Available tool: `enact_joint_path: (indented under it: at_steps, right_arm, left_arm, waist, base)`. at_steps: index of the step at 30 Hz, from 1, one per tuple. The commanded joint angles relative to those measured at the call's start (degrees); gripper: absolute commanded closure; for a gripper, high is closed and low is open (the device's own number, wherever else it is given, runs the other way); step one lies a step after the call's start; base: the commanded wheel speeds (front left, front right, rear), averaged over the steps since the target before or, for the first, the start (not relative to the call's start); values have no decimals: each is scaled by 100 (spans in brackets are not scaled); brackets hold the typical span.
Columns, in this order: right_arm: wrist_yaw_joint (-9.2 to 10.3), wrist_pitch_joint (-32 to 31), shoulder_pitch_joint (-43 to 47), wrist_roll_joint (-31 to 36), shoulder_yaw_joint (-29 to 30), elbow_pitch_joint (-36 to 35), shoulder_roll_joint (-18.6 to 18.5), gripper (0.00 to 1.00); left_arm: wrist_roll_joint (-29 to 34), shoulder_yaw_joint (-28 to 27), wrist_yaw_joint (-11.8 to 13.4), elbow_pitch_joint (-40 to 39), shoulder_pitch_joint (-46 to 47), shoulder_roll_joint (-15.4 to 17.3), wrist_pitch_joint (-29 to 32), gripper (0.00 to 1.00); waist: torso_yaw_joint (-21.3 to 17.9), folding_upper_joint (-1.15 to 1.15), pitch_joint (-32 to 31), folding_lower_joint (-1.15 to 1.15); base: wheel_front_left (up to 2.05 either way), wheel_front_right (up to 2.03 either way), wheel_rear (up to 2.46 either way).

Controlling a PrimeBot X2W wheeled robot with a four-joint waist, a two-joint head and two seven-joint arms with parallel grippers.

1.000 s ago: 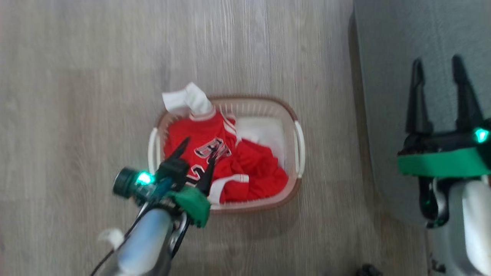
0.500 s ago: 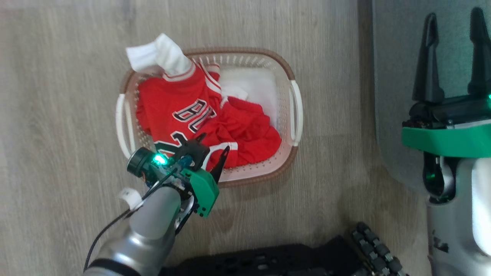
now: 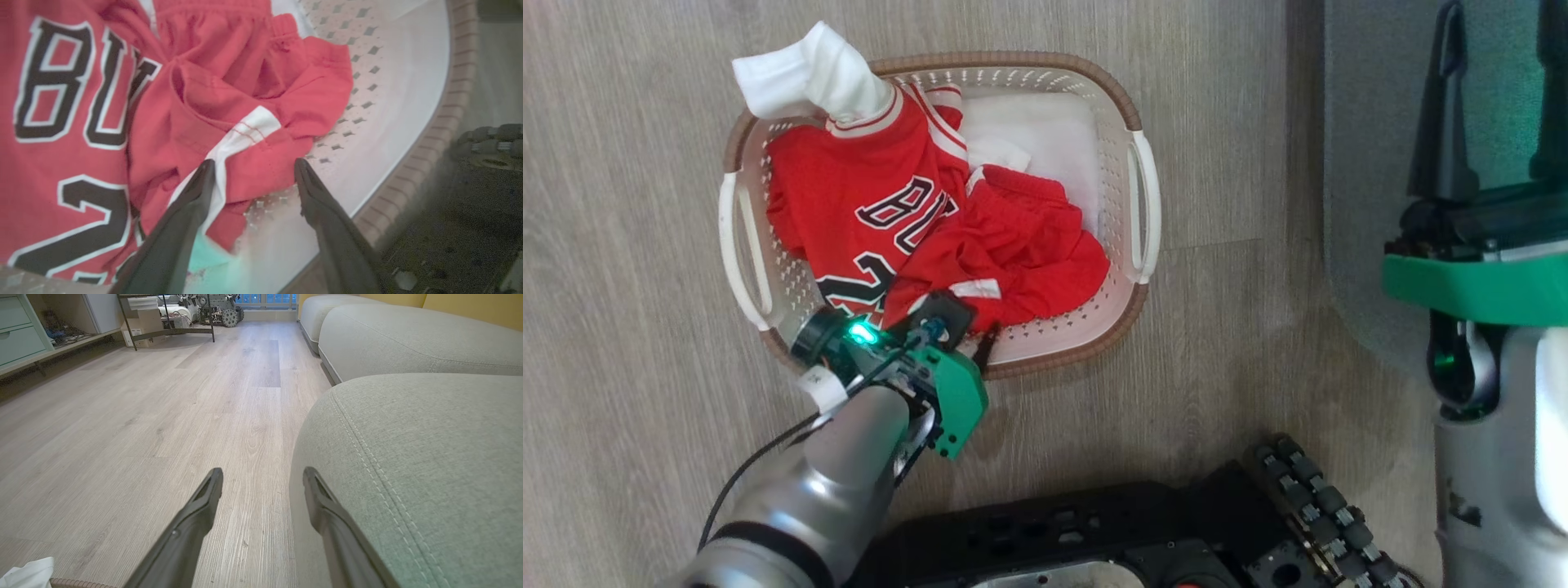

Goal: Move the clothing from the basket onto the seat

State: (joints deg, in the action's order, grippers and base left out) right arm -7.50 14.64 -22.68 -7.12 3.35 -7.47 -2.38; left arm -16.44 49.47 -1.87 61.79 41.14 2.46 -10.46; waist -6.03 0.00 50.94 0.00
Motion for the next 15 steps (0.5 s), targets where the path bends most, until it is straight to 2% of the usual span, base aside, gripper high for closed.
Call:
enact_joint_path:
  at_steps: [1, 3, 5, 6, 9, 10, 11, 15]
  right_arm:
    - [1, 36, 70, -42, -122, -201, -50, 0]
    - [1, 36, 56, -55, -125, -192, -50, 0]
    - [1, 36, 44, -67, -134, -180, -50, 0]
    - [1, 36, 36, -70, -138, -173, -50, 0]
    - [1, 36, 12, -86, -157, -154, -50, 0]
    - [1, 36, 6, -90, -165, -149, -50, 0]
    - [1, 36, 0, -93, -171, -144, -50, 0]
    - [1, 36, -4, -104, -161, -118, -50, 0]
  left_arm:
    - [-70, -31, 100, 10, -94, 42, 23, 0]
    - [-138, 13, 245, 86, -51, 42, 48, 13]
    - [-212, 45, 353, 163, -12, 42, 79, 35]
    - [-243, 66, 393, 199, 7, 42, 89, 40]
    - [-358, 125, 428, 296, 40, 42, 163, 67]
    - [-396, 147, 422, 320, 46, 42, 180, 80]
    - [-430, 171, 414, 340, 51, 42, 189, 100]
    - [-561, 243, 394, 354, 50, 42, 45, 100]
  waist:
    - [-3, 0, 11, 0]
    - [2, 0, 19, 0]
    - [8, 0, 18, 0]
    - [13, 0, 16, 0]
    - [14, 0, 4, 0]
    - [13, 0, -2, 0]
    - [10, 0, -8, 0]
    - [11, 0, -66, 0]
  base:
    - [0, 0, 0]
    - [0, 0, 0]
    - [0, 0, 0]
    - [0, 0, 0]
    - [0, 0, 0]
    - [0, 0, 0]
    - [0, 0, 0]
    - [0, 0, 0]
